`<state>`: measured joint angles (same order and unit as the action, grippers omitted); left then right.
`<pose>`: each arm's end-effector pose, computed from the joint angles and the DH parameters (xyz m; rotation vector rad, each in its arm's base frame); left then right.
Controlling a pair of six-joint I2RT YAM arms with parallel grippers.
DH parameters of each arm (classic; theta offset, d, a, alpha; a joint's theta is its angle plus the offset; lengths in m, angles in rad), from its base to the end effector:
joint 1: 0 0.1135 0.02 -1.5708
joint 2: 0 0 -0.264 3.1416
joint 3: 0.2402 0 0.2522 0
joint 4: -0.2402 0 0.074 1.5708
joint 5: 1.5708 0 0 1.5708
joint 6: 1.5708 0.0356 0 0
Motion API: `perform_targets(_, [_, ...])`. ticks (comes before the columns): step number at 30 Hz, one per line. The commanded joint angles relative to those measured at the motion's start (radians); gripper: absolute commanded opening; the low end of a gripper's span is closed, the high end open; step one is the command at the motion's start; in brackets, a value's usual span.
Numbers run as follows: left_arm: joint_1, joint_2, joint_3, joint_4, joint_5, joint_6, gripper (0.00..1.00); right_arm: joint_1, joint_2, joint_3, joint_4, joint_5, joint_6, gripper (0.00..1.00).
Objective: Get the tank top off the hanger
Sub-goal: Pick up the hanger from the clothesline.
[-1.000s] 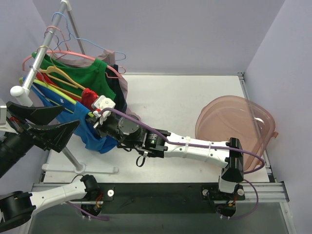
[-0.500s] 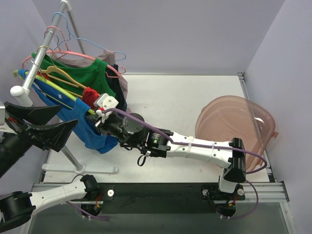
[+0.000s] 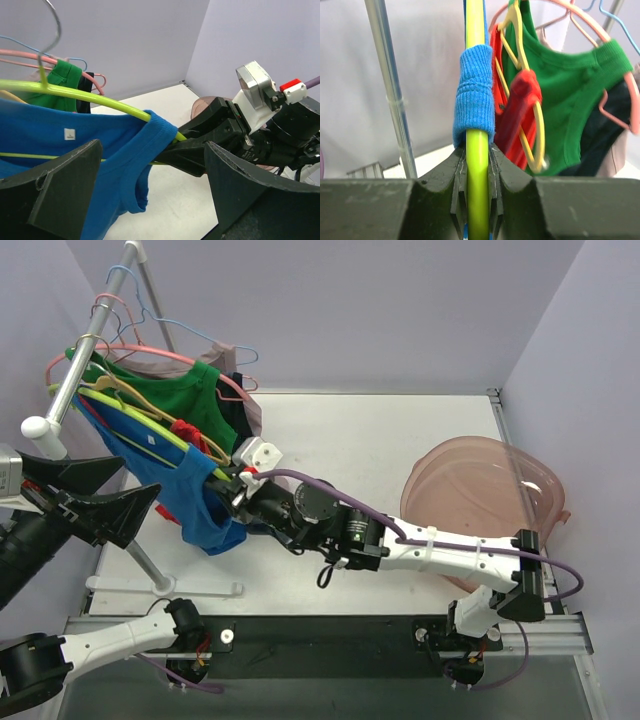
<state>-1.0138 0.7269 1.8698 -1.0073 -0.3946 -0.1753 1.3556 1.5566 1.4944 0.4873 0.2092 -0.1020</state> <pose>-0.0012 0.0279 0.5512 0.2860 1.4548 -0.6882 0.0849 0.3536 0.4670 -0.6513 1.0219 0.9860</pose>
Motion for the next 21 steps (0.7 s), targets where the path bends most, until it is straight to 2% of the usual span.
perform_targets(1, [-0.003,0.003,-0.006,0.012,-0.007,0.040,0.94,0.007,-0.171,-0.100,0.139,-0.022,0.042,0.00])
perform_targets(7, [-0.003,0.020,-0.052,0.041,-0.023,0.020,0.89,0.040,-0.358,-0.333,0.122,-0.048,0.084,0.00])
perform_targets(14, [-0.005,0.075,-0.090,0.082,0.011,-0.007,0.81,0.100,-0.541,-0.493,0.056,0.013,0.079,0.00])
perform_targets(21, [-0.003,0.074,-0.202,0.209,0.062,-0.030,0.74,0.103,-0.684,-0.617,0.063,0.059,0.097,0.00])
